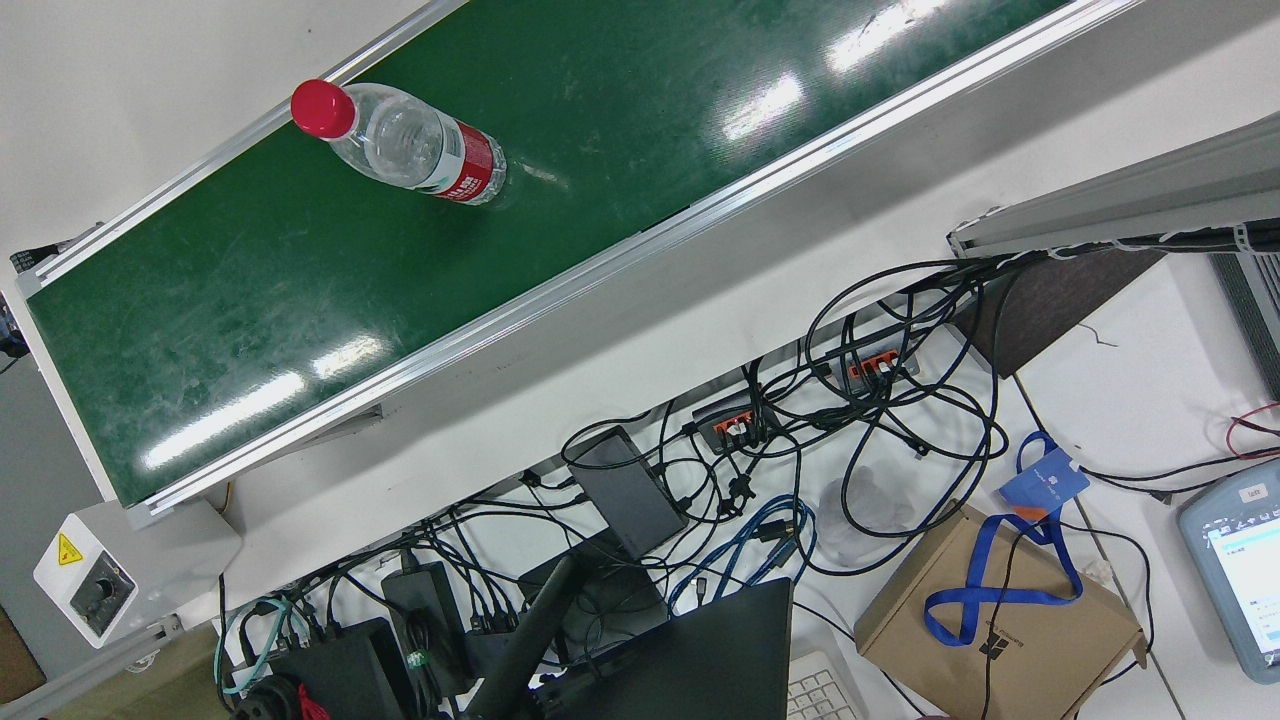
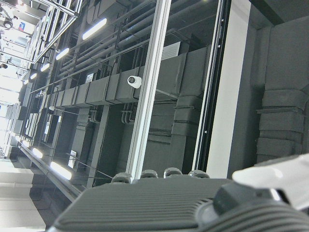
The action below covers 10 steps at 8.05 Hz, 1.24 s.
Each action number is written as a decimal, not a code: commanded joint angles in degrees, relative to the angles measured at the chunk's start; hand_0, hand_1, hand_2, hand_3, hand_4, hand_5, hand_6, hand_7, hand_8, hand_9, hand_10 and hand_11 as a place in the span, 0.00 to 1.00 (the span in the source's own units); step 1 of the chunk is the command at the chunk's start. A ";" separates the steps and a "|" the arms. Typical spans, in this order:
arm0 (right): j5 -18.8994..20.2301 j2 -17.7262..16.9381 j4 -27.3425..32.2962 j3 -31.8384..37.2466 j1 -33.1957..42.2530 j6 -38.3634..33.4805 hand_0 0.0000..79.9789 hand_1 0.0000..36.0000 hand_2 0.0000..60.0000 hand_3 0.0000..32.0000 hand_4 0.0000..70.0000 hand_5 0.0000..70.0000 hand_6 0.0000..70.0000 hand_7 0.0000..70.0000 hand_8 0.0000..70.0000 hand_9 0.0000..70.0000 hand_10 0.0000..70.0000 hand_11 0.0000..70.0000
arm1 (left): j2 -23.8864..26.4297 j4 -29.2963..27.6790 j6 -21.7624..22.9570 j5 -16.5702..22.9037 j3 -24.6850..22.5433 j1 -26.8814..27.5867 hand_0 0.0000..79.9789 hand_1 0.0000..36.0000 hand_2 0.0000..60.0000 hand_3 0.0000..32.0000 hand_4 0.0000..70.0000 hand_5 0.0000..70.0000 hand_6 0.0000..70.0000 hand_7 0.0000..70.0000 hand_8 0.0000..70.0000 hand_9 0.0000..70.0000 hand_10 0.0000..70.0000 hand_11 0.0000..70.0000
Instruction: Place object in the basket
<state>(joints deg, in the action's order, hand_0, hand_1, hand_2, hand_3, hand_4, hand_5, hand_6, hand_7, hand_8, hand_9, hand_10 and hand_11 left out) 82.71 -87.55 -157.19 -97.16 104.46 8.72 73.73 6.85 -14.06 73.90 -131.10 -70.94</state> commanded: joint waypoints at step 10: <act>0.00 -0.16 -0.05 -0.40 0.31 -0.10 0.00 0.00 0.00 0.00 0.00 0.00 0.00 0.00 0.00 0.00 0.00 0.00 | 6.16 4.75 -2.11 -0.51 0.32 0.89 0.50 0.19 0.24 0.00 0.29 0.18 0.01 0.00 0.05 0.11 0.09 0.15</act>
<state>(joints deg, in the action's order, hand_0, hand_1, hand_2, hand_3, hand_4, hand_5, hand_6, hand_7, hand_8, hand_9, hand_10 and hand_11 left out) 82.71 -87.71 -157.24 -97.70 104.78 8.75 79.10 10.99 -16.26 73.40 -130.83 -70.02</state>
